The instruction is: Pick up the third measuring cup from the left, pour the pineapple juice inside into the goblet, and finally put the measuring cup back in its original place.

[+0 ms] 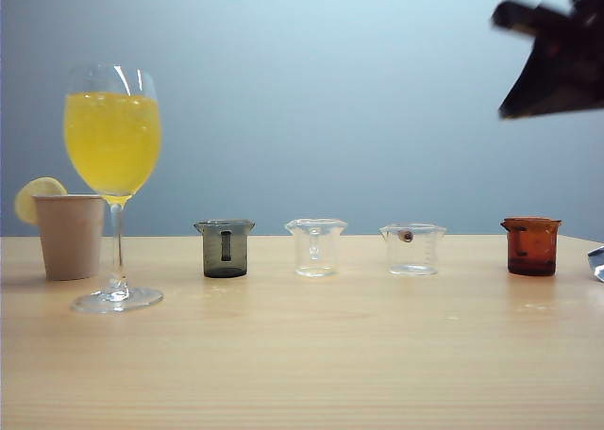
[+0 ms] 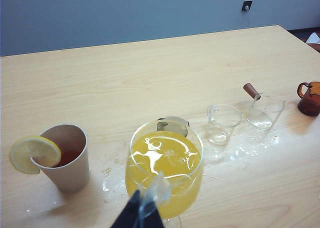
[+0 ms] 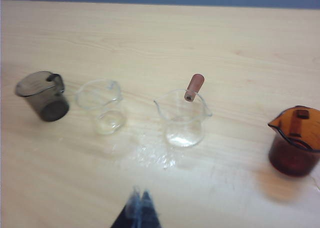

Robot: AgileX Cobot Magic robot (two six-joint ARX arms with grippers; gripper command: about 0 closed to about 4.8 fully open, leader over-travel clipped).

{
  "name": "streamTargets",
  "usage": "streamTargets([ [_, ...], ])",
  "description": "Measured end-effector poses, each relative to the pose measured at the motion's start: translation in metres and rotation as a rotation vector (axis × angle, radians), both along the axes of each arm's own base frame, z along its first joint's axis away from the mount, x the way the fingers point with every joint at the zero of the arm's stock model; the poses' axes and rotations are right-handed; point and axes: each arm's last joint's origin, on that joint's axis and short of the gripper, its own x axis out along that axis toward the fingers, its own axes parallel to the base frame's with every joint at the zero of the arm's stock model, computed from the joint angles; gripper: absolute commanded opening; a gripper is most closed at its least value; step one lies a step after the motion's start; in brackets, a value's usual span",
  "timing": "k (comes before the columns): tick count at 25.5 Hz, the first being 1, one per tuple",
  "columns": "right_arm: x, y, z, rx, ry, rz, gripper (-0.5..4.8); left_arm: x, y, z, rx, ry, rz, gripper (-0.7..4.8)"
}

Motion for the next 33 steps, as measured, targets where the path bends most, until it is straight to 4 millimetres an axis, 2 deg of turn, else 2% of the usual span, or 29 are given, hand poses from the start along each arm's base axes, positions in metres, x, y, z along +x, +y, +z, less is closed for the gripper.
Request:
streamTargets([
  [3,-0.021,-0.009,0.011,0.000,-0.021,0.004,-0.08,0.000,0.000,0.000,0.000,0.000,0.000,-0.04],
  [4,-0.037,-0.016,0.016,0.004,-0.054,0.003,-0.08,0.000,0.000,0.000,0.000,0.000,0.000,-0.04],
  [8,-0.067,-0.029,0.014,0.014,-0.085,0.001,-0.08,-0.001,0.000,0.000,-0.001,-0.002,0.000,-0.04],
  [13,-0.104,-0.047,0.022,0.055,-0.196,-0.063,-0.08,-0.013,0.004,0.005,-0.016,-0.052,0.000,-0.04],
  [16,-0.123,-0.056,0.017,0.070,-0.228,-0.103,-0.08,-0.024,0.016,0.011,-0.031,-0.112,0.077,-0.04],
  [21,-0.124,-0.057,0.004,0.087,-0.133,-0.121,-0.08,-0.040,0.034,0.012,-0.034,-0.198,0.254,-0.04],
  [26,-0.117,-0.054,-0.001,0.096,-0.187,-0.119,-0.08,-0.058,0.042,-0.014,-0.027,-0.238,0.363,-0.04],
  [28,-0.108,-0.050,-0.016,0.066,-0.207,-0.112,-0.08,-0.061,0.043,-0.029,-0.026,-0.237,0.376,-0.04],
  [29,-0.100,-0.047,-0.033,0.037,-0.214,-0.114,-0.08,-0.061,0.043,-0.041,-0.024,-0.221,0.377,-0.04],
  [31,-0.093,-0.045,-0.050,0.022,-0.238,-0.145,-0.07,-0.060,0.043,-0.053,-0.022,-0.200,0.375,-0.04],
  [33,-0.087,-0.045,-0.063,0.008,-0.284,-0.219,0.37,-0.060,0.043,-0.063,-0.021,-0.188,0.375,-0.04],
])
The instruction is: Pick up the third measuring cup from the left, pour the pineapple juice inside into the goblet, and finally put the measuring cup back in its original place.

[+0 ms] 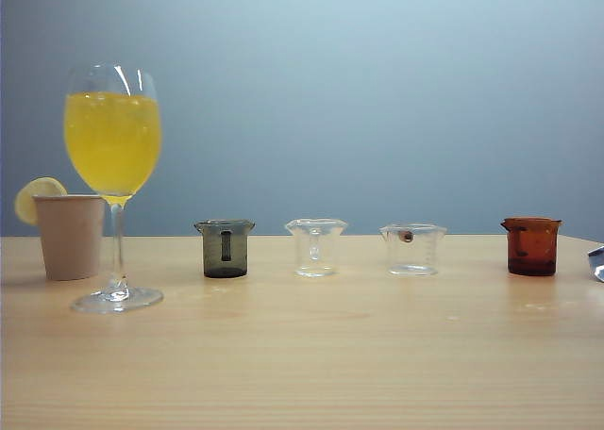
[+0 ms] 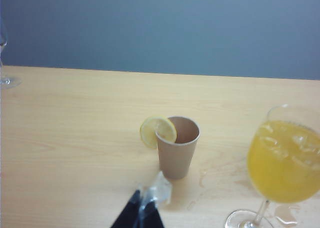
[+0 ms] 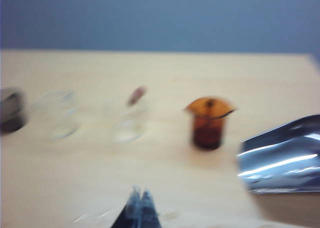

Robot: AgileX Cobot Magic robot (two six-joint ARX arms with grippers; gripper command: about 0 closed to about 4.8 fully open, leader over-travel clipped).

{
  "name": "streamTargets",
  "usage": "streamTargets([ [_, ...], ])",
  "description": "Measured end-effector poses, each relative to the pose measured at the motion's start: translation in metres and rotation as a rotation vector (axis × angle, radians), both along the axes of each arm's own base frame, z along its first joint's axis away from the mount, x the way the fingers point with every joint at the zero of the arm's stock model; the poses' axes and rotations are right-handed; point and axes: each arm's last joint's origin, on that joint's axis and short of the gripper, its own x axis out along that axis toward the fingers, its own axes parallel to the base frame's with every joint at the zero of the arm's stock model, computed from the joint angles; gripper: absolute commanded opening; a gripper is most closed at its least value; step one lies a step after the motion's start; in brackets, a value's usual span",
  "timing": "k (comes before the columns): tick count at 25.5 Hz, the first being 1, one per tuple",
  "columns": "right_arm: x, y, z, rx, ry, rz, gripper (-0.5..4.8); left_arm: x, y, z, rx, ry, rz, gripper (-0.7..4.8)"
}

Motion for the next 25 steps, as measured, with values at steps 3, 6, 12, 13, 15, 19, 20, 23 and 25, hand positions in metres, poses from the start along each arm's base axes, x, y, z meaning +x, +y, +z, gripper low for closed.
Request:
streamTargets([
  [3,0.003,-0.003,-0.012,-0.025,0.021,-0.139,1.05,0.002,0.000,-0.016,-0.001,0.016,0.000,-0.04],
  [6,0.002,-0.007,-0.015,-0.040,0.046,-0.260,1.05,0.007,0.001,-0.044,-0.005,0.063,0.000,-0.04],
  [12,0.002,-0.007,-0.015,-0.039,0.046,-0.263,1.05,0.019,0.002,-0.090,-0.017,0.204,-0.001,-0.04],
  [13,0.002,-0.007,-0.015,-0.040,0.047,-0.264,1.05,0.021,0.002,-0.097,-0.018,0.220,-0.001,-0.04],
  [15,0.002,-0.007,-0.015,-0.040,0.047,-0.267,1.05,0.023,0.002,-0.113,-0.023,0.269,-0.002,-0.04],
  [19,0.003,-0.009,-0.015,-0.039,0.046,-0.282,1.05,0.026,0.002,-0.110,-0.018,0.211,-0.001,-0.04],
  [20,0.003,-0.010,-0.015,-0.039,0.048,-0.301,1.05,0.026,0.002,-0.109,-0.017,0.201,-0.001,-0.04],
  [23,0.005,-0.022,-0.015,-0.036,0.050,-0.432,1.05,0.030,0.002,-0.111,-0.011,0.132,-0.002,-0.04],
  [25,0.005,-0.028,-0.015,-0.034,0.051,-0.497,1.05,0.032,0.003,-0.112,-0.008,0.089,-0.001,-0.04],
])
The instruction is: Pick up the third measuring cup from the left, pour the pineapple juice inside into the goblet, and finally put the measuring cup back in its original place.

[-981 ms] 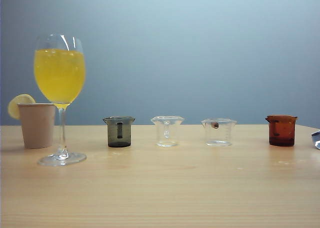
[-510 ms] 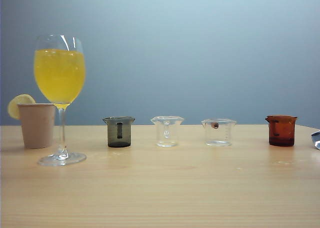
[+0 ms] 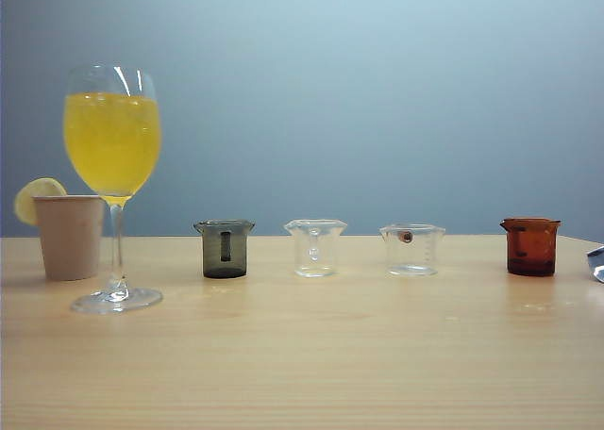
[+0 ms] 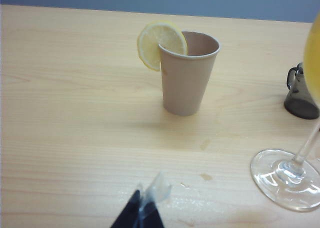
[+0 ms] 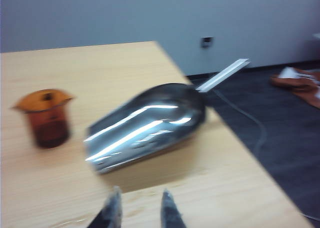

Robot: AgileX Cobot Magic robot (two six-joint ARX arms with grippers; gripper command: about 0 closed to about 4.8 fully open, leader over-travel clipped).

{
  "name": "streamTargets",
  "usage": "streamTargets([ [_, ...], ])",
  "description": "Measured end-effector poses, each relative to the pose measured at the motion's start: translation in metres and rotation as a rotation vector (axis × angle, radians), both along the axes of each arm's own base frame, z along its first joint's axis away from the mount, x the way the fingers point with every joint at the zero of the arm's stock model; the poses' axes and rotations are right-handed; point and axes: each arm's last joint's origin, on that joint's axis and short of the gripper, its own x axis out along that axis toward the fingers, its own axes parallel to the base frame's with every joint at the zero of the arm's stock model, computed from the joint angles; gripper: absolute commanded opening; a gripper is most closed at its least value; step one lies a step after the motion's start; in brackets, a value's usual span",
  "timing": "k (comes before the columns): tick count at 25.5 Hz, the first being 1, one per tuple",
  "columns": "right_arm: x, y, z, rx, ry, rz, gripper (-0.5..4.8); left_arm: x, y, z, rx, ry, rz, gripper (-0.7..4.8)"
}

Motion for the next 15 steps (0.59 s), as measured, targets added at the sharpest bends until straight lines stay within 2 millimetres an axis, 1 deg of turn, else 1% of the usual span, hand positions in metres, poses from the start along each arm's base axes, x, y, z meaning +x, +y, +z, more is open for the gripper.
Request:
streamTargets([
  [7,-0.001,-0.013,0.000,-0.001,0.000,-0.138,1.05,0.000,0.000,0.000,0.000,-0.002,0.000,-0.04],
  [15,-0.001,-0.015,0.000,-0.001,0.001,-0.158,1.05,0.000,0.000,0.000,0.000,-0.002,0.000,-0.04],
])
